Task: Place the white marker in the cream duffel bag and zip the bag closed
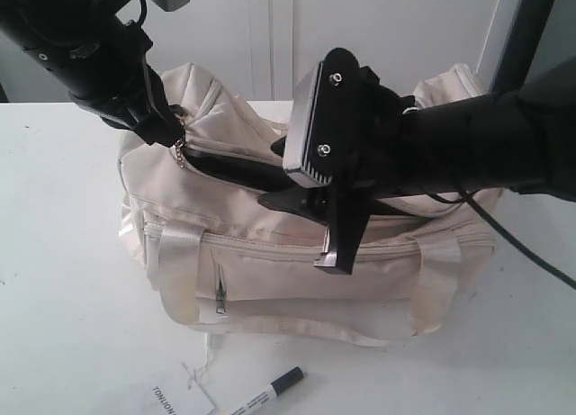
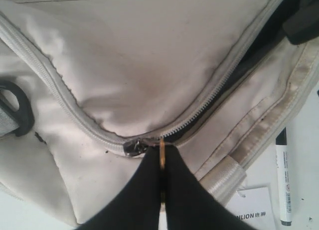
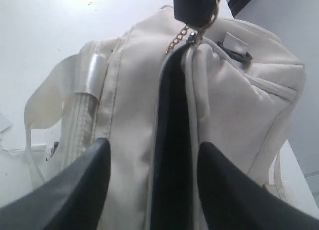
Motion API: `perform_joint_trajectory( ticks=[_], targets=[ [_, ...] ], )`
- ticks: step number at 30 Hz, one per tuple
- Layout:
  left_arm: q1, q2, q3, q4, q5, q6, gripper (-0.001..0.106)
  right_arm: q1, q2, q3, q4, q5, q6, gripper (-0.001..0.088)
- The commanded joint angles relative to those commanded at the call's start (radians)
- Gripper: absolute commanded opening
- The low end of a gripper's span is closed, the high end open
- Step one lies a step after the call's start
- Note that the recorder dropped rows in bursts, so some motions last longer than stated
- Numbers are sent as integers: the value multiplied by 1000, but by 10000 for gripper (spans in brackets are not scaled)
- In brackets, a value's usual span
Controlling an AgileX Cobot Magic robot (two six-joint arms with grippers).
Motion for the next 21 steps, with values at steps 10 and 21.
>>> perform_joint_trajectory(
  ticks=[10,21],
  targets=[
    [0,0,0,0,4,-4,0,71,51,-65,64,-123,0,510],
    [0,0,0,0,2,-4,0,147,122,-104,67,-218,0,557]
  ],
)
